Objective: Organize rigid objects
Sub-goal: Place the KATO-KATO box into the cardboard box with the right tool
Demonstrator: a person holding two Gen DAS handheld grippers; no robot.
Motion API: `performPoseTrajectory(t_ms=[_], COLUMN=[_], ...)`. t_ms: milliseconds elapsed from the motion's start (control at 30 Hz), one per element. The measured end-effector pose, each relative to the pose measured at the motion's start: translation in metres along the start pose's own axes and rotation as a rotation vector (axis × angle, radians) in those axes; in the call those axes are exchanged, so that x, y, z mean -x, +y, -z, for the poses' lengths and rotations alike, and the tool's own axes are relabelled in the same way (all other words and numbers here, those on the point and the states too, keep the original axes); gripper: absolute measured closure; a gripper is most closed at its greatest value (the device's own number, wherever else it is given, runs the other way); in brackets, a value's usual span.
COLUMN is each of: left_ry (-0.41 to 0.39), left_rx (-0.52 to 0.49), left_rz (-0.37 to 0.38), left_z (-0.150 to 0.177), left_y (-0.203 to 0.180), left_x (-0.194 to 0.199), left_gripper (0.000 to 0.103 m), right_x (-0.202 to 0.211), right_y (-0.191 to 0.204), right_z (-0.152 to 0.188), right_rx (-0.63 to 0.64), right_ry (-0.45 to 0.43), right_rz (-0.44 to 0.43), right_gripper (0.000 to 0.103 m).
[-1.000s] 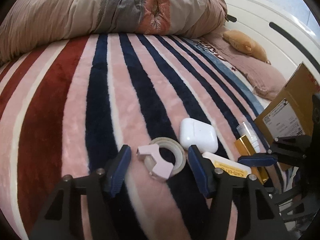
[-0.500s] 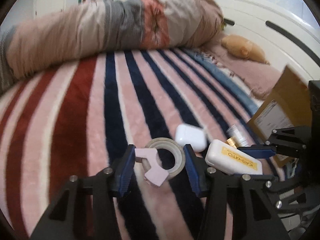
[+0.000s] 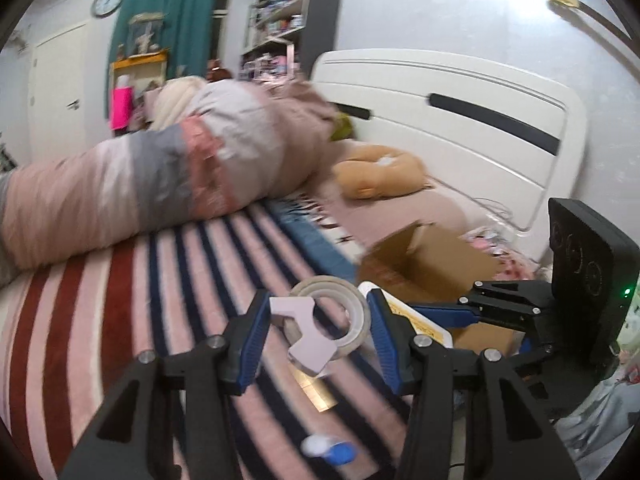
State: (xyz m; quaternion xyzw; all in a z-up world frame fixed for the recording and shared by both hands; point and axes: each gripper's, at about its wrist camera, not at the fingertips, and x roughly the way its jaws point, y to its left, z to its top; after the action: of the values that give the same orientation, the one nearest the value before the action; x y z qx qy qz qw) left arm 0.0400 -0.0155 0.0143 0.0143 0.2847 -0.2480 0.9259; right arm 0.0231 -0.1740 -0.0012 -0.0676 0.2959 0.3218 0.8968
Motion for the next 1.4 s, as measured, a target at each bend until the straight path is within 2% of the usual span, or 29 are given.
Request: performPoseTrajectory(t_ms=[167,267,400,567,733,1067,1233,1400], left_ry=[0.045,0.088,0.149,0.235,0.272,0.281,0.245,0.174], left_rx=[-0.1,-0.129,-0.174,-0.184,-0.193,-0.207,-0.188,-0.156], left_rz=[0.063,0.096,0.082,0.048,0.012,-0.002,-0.003,-0.021], left_z=[-0.019,-0.028,-0.034,-0.032,-0.028,-0.025,-0.029,-0.035], left_y=[-0.061,-0.087,-0.109,-0.112,-0.11,-0.111,-0.106,-0.09], left_x=[-0.039,-0.067,-0.106,-0.139,-0.157,-0.16,-0.14,-0.103], left_gripper=[0.058,0.058,0.058,0.057,0.057,0.057,0.044,0.034], right_x=[0.043,0.057,0.064,0.05,0.04,0.037,0.041,0.046], right_y=[-0.058,-0.096,-0.131,-0.157,-0.167,-0.171,-0.161,-0.142], right_z=[0.023,0.039,0.057,0.065,0.067,0.072,0.065,0.053], right_rx=[-0.113,-0.172,-0.233,-0.241,-0.234,-0.255,-0.241,-0.205], right_ry=[-0.028,-0.003,0.041,0.101,0.12,0.127,0.123,0.105], right_rz=[0.086,0.159,0.202,0.229,0.245,0.23,0.217,0.221], right_gripper=[0.072,0.072,0.072,0.072,0.071,0.071,0.071,0.07])
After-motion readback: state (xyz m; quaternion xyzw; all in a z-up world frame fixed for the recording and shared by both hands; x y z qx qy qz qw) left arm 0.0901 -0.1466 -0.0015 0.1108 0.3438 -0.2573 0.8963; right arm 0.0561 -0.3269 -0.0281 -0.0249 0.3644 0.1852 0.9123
